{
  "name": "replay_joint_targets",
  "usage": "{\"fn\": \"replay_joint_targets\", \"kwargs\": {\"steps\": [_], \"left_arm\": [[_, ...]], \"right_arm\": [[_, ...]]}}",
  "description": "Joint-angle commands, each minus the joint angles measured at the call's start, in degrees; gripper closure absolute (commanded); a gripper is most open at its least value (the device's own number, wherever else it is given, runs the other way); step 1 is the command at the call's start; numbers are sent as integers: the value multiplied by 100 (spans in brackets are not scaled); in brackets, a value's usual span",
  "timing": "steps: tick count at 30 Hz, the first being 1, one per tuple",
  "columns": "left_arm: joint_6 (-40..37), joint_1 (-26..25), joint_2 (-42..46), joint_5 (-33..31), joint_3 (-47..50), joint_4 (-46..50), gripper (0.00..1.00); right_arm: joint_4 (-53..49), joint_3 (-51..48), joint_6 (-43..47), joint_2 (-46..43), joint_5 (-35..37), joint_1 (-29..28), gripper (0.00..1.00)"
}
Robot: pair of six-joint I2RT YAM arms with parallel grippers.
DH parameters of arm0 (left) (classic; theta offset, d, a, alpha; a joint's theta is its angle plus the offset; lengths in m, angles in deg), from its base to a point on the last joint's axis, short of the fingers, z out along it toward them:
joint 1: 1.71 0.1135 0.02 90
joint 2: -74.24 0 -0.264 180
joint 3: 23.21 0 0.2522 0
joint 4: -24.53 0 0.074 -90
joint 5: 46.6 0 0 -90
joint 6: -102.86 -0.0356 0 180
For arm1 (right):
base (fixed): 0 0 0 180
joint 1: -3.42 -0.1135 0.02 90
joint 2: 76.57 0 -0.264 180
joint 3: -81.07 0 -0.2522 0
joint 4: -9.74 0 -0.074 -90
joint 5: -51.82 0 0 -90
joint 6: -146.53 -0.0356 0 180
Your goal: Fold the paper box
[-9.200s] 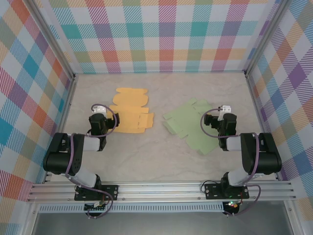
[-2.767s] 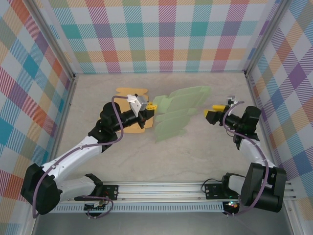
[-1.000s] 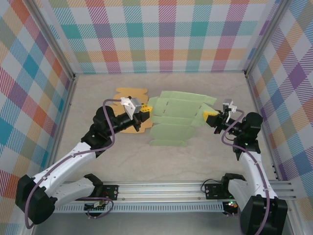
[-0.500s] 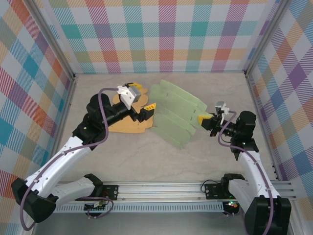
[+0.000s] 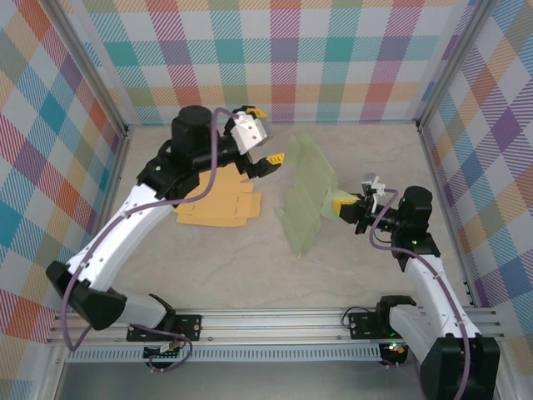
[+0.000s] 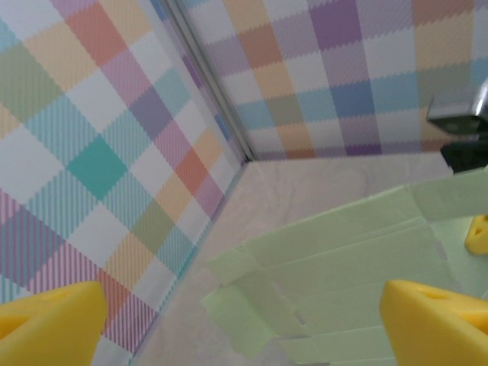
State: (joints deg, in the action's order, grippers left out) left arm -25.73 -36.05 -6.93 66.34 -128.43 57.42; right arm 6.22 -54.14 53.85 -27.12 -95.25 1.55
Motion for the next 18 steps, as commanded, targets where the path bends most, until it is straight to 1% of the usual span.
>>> {"fn": "replay_joint_targets", "kwargs": {"steps": [1,4,5,8,12,18], "left_arm": [[-712,44,-249,152,-430,760,7],[-1214,52,-382,97,-595,1116,7],[-1375,47,-363,106,-593,1184,7],[-1630,46,-218,57,-498,1145,8],[-1768,49,-192,-112,-527,1038,12],[-2027,49,-401,2,-1056,1799,17]], "right_arm": [[-431,416,453,7,-189,-282,100],[-924,739,784,66,-178,-581,100],[-1094,872,994,111,-224,-627,100],[-1428,1169,1145,212,-427,-661,100],[-1494,1261,1173,141,-614,-683,100],[-1465,1222,1155,-32,-697,-716,100]]}}
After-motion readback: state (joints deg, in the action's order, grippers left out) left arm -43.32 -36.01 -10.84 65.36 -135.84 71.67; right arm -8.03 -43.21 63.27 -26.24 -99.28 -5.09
